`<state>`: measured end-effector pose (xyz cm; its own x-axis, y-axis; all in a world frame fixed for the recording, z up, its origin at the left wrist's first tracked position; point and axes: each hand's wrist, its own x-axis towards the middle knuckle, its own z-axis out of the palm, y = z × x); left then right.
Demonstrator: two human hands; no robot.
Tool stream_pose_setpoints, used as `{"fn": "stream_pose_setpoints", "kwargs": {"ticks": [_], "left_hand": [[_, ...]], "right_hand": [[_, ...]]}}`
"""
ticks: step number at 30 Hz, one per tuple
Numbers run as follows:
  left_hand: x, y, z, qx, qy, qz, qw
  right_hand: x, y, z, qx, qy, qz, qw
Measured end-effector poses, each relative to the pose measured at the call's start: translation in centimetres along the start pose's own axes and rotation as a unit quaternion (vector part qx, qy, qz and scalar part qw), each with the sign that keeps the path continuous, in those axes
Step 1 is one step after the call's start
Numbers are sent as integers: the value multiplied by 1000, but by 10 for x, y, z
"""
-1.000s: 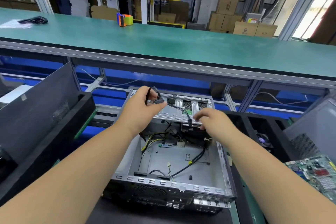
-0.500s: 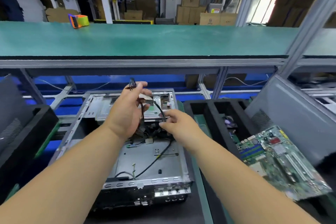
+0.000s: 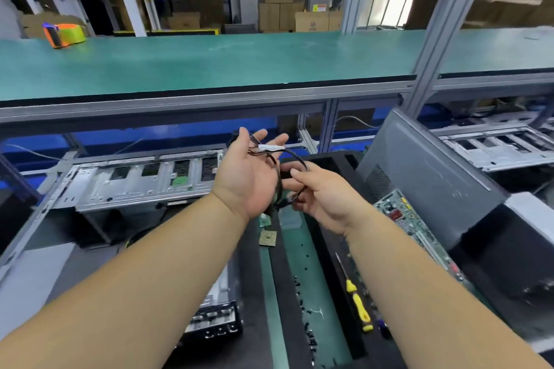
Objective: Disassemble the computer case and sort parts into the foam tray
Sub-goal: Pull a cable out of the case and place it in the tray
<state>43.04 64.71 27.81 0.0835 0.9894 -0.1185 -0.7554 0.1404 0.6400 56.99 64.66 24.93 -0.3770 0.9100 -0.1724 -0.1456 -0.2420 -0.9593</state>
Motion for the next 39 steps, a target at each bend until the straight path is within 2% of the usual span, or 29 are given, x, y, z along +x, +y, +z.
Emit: {"fn": "stream_pose_setpoints", "kwargs": {"ticks": [4,7,9,14,17,20,23,27,29,31,33,39], "left_hand": [[18,-38,24,42,5,-42,998],[32,-56,33,113,39,-47,992],[38,-62,34,189,66,-67,977],[41,-66,23,346,52,-136,927],[37,-61,10,387,53,-124,912],[33,-54,-5,453,58,-105,883],[30,-49,-14,502,79,-100,855],[26,-45,-21,516,89,-97,846],[24,-43,-25,516,92,-98,846],[22,-40,-28,516,99,-94,846],[19,-38,-29,519,104,-93,844],[8,-35,-32,513,86,-63,852]], "right_hand": [[-7,-7,-49,-98,25,17,995],[-8,-9,-86,-95,55,3,994],[-4,-6,-110,-77,95,-5,993],[17,23,-164,-121,207,18,971],[35,52,-192,-171,278,60,943],[54,82,-211,-166,322,105,926],[70,102,-218,-192,324,148,914],[86,111,-210,-180,282,167,927],[88,111,-205,-265,246,194,912],[88,110,-202,-367,223,206,879],[85,109,-199,-409,224,189,864],[71,103,-186,-432,239,106,863]]}}
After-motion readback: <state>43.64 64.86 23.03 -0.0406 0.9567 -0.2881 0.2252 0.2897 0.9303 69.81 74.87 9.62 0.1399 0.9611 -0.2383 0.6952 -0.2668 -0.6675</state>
